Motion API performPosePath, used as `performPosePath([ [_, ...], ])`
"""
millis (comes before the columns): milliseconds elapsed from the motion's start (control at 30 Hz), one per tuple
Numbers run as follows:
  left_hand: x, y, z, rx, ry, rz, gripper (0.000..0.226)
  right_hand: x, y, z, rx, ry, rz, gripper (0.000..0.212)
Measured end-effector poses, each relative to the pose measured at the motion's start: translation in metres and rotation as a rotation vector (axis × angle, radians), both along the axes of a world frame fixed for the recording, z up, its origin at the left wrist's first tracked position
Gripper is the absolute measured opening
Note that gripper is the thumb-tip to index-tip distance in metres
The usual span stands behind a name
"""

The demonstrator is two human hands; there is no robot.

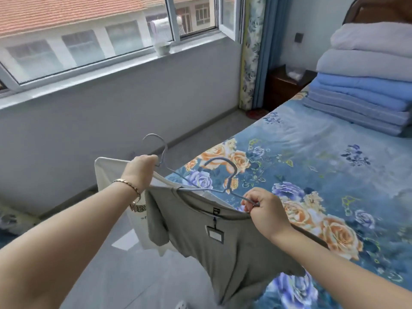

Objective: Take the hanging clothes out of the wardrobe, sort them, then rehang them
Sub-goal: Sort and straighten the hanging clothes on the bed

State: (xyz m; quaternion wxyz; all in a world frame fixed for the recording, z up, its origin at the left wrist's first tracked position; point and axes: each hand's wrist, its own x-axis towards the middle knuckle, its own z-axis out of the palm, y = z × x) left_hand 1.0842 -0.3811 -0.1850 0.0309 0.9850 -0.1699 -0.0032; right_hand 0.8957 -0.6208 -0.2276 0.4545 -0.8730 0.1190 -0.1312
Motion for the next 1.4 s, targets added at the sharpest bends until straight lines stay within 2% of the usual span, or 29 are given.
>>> performPosePath([
  [100, 0.058, -0.032, -0.009, -0.017, -0.007, -0.079, 0.022, 0.038, -0.016, -0.010, -0.008, 0.036, -0.063, 0.020],
  [133, 0.079, -0.044, -0.013, -0.027, -0.007, -0.111, 0.023, 0.051, -0.023, -0.017, -0.018, 0.042, -0.074, 0.023],
  [200, 0.124, -0.070, -0.024, -0.044, -0.004, -0.184, 0.024, 0.076, -0.036, -0.029, -0.021, 0.056, -0.108, 0.042],
  [233, 0.148, -0.085, -0.031, -0.050, 0.000, -0.224, 0.023, 0.089, -0.042, -0.034, -0.014, 0.070, -0.129, 0.042],
  [433, 0.266, -0.183, -0.098, -0.036, 0.126, -0.393, 0.024, 0.160, -0.062, -0.077, 0.030, 0.151, -0.221, 0.010],
  [600, 0.332, -0.266, -0.173, 0.116, 0.330, -0.510, 0.023, 0.198, -0.078, -0.122, 0.043, 0.248, -0.320, 0.020],
  [667, 0.346, -0.294, -0.205, 0.163, 0.374, -0.549, 0.035, 0.209, -0.085, -0.138, 0.048, 0.297, -0.388, 0.031],
  [733, 0.357, -0.318, -0.232, 0.180, 0.352, -0.476, 0.050, 0.217, -0.090, -0.152, 0.077, 0.352, -0.459, 0.036],
  [800, 0.366, -0.338, -0.256, 0.104, 0.360, -0.384, 0.045, 0.223, -0.094, -0.164, 0.105, 0.394, -0.501, 0.038],
  [933, 0.372, -0.377, -0.288, 0.009, 0.438, -0.502, 0.029, 0.226, -0.102, -0.185, 0.162, 0.434, -0.560, 0.038],
  [1067, 0.367, -0.397, -0.316, -0.139, 0.526, -0.424, 0.025, 0.226, -0.106, -0.197, 0.194, 0.492, -0.578, 0.036],
  [1133, 0.367, -0.402, -0.330, -0.162, 0.599, -0.392, 0.028, 0.226, -0.107, -0.200, 0.205, 0.511, -0.571, 0.036],
  [1267, 0.357, -0.401, -0.340, -0.106, 0.708, -0.496, 0.058, 0.218, -0.106, -0.202, 0.201, 0.510, -0.600, 0.036],
  [1333, 0.342, -0.395, -0.331, -0.133, 0.724, -0.551, 0.057, 0.212, -0.106, -0.202, 0.165, 0.483, -0.629, 0.037],
  [1400, 0.321, -0.386, -0.309, -0.200, 0.813, -0.563, 0.043, 0.204, -0.109, -0.199, 0.135, 0.459, -0.651, 0.040],
])
